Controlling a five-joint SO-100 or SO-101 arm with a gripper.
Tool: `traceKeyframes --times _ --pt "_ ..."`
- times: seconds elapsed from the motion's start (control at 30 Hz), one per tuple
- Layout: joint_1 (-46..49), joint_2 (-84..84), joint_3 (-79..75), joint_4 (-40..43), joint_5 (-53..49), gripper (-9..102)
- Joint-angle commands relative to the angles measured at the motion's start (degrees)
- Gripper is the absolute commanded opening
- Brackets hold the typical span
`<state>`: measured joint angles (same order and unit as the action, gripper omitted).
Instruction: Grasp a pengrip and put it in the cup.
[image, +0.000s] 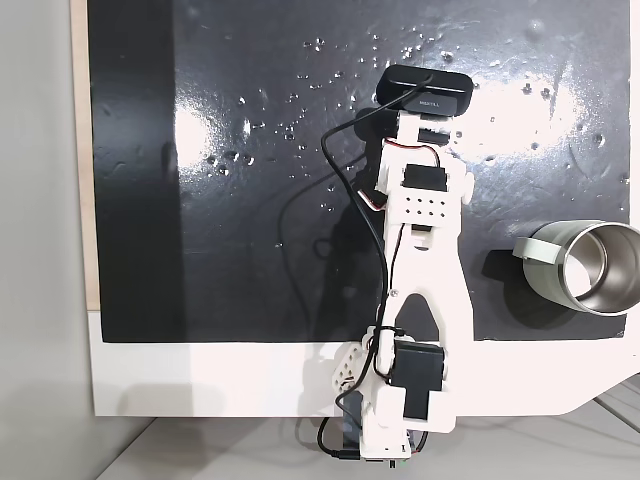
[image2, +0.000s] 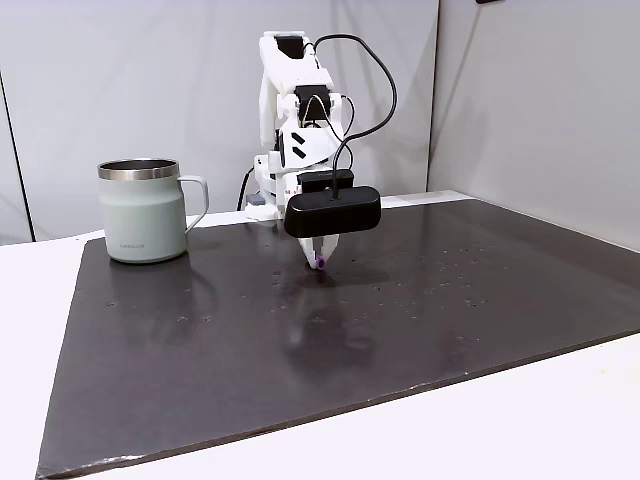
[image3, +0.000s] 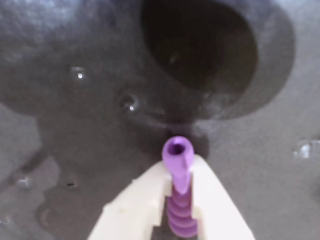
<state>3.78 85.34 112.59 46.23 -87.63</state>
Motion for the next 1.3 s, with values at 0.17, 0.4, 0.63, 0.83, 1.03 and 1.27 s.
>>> traceKeyframes --times 0.17,0.4,0.63,0.83,1.03,1.27 --pt "-0.18 5.98 2.11 0.97 3.34 0" --pt "1.05 28.65 4.57 13.54 6.06 0" --pt "10.99 38.5 -10.2 37.0 4.13 0" --pt "25.84 40.52 -20.13 47.11 -3.78 0" --pt "40.43 40.61 -22.85 48.08 -14.68 0" --pt "51.86 38.32 -22.76 43.24 -24.79 0"
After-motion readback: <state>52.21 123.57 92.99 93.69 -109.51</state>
